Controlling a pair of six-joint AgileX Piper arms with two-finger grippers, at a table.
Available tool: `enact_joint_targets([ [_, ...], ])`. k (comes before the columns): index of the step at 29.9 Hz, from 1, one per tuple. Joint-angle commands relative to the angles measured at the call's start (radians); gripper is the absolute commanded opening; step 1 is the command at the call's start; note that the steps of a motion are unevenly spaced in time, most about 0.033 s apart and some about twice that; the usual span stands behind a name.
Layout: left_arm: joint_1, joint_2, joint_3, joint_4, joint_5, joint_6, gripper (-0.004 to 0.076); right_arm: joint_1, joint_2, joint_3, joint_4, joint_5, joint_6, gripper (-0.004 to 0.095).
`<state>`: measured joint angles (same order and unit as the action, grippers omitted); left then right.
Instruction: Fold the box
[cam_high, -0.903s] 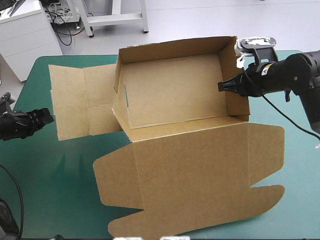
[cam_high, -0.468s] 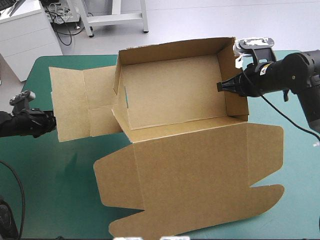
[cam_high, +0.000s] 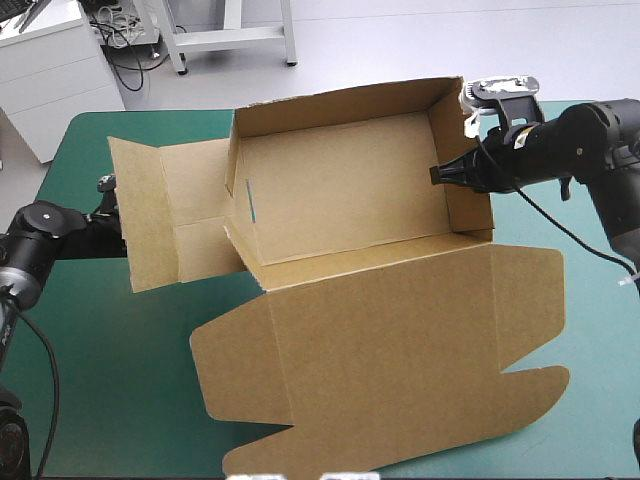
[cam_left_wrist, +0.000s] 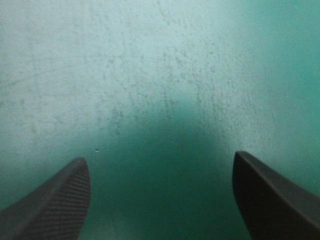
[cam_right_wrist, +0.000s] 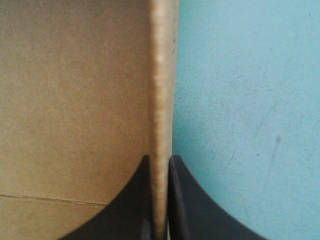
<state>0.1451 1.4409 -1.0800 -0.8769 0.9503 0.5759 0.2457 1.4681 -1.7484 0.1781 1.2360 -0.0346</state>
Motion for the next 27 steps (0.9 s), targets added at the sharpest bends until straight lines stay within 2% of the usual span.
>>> enact_joint_targets([
  [1,-0.025,-0.035,-0.025,-0.135,0.0,0.043,0.0557,-0.004,-0.017,-0.033,0.041,-0.066,0.001,-0.0008],
  [4,-0.032,-0.035,-0.025,-0.241,0.051,0.105,0.0557,-0.004,-0.003,-0.033,0.041,-0.066,0.001,-0.0023],
  [8,-0.032,-0.035,-0.031,-0.38,0.174,0.225,0.0557,-0.004,0.02,-0.033,0.039,-0.07,0.001,-0.0023],
  [18,-0.034,-0.035,-0.078,-0.539,0.344,0.25,0.0536,-0.004,0.047,-0.033,-0.001,-0.118,0.005,-0.0023],
  [21,-0.043,-0.041,-0.08,-0.62,0.355,0.269,0.0532,-0.004,0.047,-0.033,-0.036,-0.119,0.007,-0.0023],
  [27,-0.093,-0.048,-0.123,-0.606,0.355,0.267,0.0531,-0.004,0.047,-0.033,-0.097,-0.114,0.029,-0.0023],
])
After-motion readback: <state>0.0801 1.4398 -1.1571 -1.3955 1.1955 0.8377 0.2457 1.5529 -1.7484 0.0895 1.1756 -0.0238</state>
